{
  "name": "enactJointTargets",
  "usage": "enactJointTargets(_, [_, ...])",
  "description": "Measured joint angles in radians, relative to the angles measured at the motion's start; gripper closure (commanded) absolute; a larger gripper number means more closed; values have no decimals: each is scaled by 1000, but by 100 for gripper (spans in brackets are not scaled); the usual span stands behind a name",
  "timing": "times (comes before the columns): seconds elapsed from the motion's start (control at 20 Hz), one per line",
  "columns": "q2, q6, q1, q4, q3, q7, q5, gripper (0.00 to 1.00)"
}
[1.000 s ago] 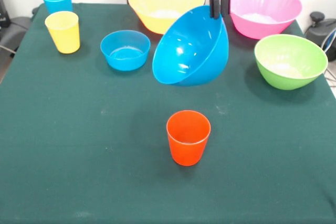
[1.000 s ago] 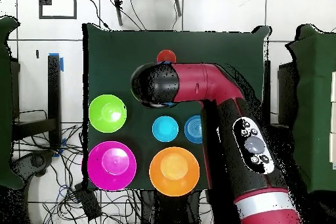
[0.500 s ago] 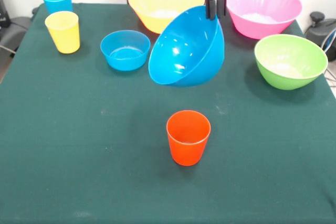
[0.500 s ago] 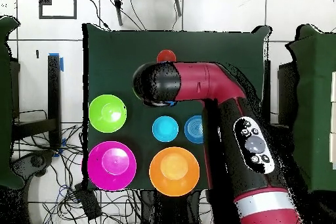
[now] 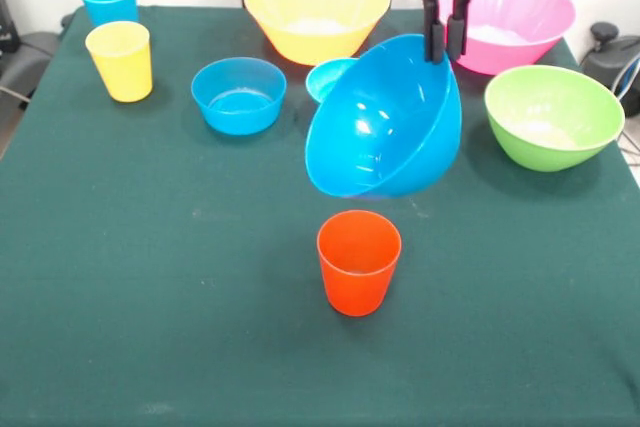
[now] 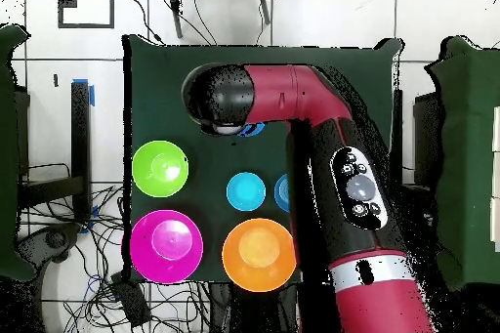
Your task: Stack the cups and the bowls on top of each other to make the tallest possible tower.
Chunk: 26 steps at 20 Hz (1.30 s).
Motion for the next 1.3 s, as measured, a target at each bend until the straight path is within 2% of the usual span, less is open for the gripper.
enactJointTargets(0.85, [47, 0, -2, -32, -1, 0, 17, 100])
enactJointTargets(1.3, [76, 0, -58, -33, 0, 0, 49, 100])
